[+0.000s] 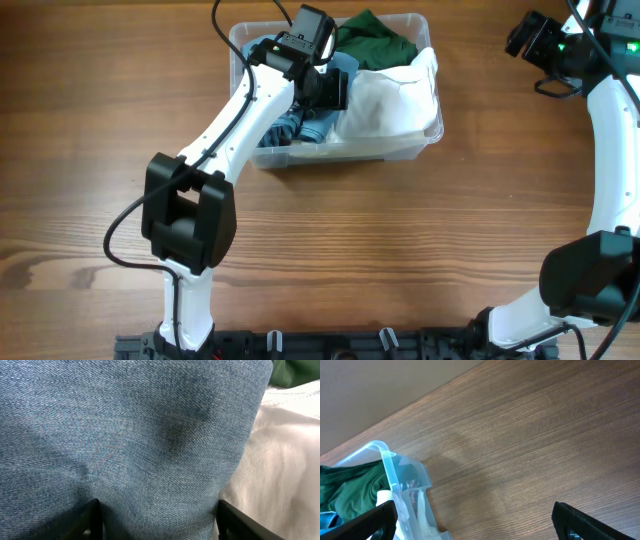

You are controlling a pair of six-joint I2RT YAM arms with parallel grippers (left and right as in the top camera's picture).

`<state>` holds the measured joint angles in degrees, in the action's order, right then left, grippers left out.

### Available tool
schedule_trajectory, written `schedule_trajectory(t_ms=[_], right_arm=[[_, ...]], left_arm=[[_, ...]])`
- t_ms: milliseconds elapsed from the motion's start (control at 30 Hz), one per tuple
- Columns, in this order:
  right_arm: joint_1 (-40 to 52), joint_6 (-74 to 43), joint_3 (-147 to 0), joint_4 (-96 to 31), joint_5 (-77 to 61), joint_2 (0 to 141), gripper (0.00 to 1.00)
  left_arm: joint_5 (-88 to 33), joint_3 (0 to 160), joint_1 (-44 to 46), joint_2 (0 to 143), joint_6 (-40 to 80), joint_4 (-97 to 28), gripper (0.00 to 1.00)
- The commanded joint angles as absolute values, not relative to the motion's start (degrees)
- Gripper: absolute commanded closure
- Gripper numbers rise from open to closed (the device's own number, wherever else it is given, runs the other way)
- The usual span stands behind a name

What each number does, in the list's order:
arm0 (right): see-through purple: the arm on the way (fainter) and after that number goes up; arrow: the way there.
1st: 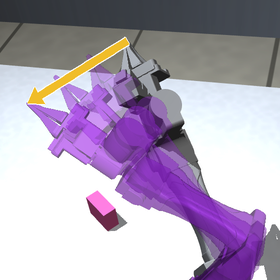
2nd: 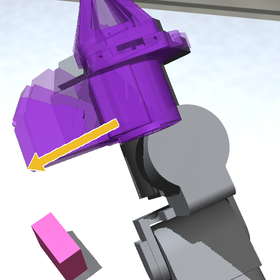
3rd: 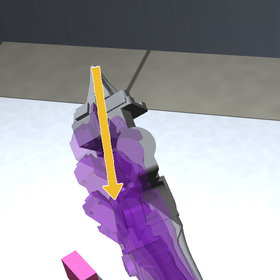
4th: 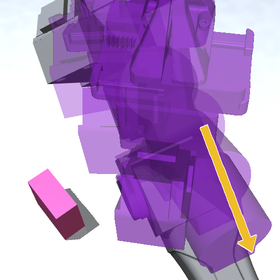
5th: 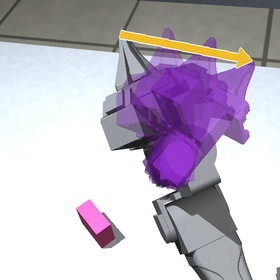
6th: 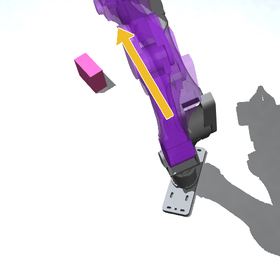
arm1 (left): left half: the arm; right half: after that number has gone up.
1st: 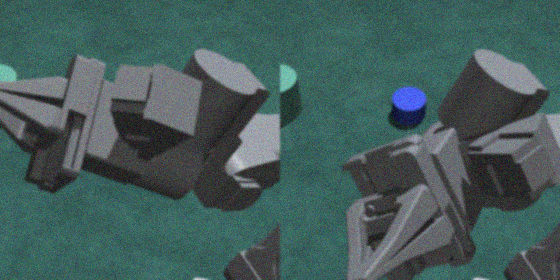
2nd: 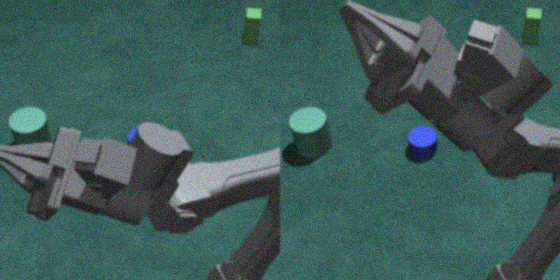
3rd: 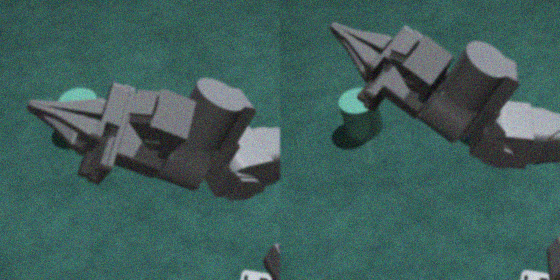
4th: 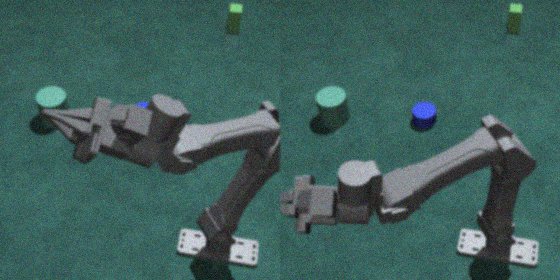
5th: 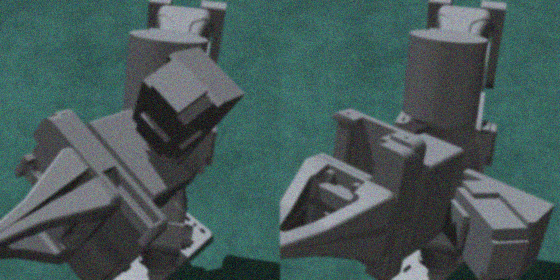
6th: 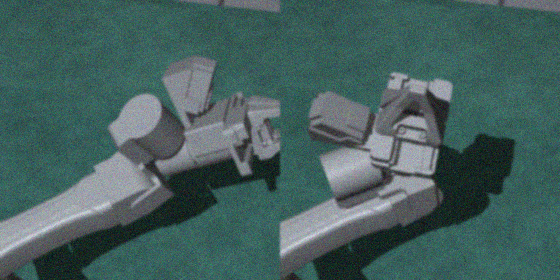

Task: Pack container

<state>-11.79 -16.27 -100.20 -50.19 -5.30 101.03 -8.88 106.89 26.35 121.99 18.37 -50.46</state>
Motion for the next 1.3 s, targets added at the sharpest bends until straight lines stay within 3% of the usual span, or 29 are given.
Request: schedule_trajectory(t_ms=[0, 233, 700, 767, 867, 1033, 1267], right_arm=[[-11.64, -16.69, -99.94, -50.17, -4.89, 101.80, 0.00], [-11.64, -16.69, -99.94, -50.17, -4.89, 101.80, 0.00], [-11.64, -16.67, -99.94, -50.15, -4.89, 101.80, 0.00], [-11.64, -16.69, -99.94, -50.15, -4.89, 101.80, 0.00], [-11.64, -16.69, -99.94, -50.15, -4.89, 101.80, 0.00], [-11.64, -16.71, -99.94, -50.15, -4.91, 101.80, 0.00], [-11.64, -16.69, -99.94, -50.15, -4.89, 101.80, 0.00]], left_arm=[[-15.62, 106.85, 28.01, 119.50, 18.70, -49.74, 0.27], [-12.95, 106.85, 27.79, 111.07, 18.70, -50.63, 0.30], [8.40, 106.85, 27.73, 102.98, 20.23, -66.30, 0.35], [10.70, 106.85, 27.46, 103.96, 20.23, -67.37, 0.42], [13.13, 106.83, 26.52, 105.49, 20.53, -68.69, 0.71], [13.72, 106.83, 23.31, 106.96, 23.07, -68.38, 0.95], [11.09, 106.83, 21.08, 110.10, 22.96, -66.43, 0.96]])
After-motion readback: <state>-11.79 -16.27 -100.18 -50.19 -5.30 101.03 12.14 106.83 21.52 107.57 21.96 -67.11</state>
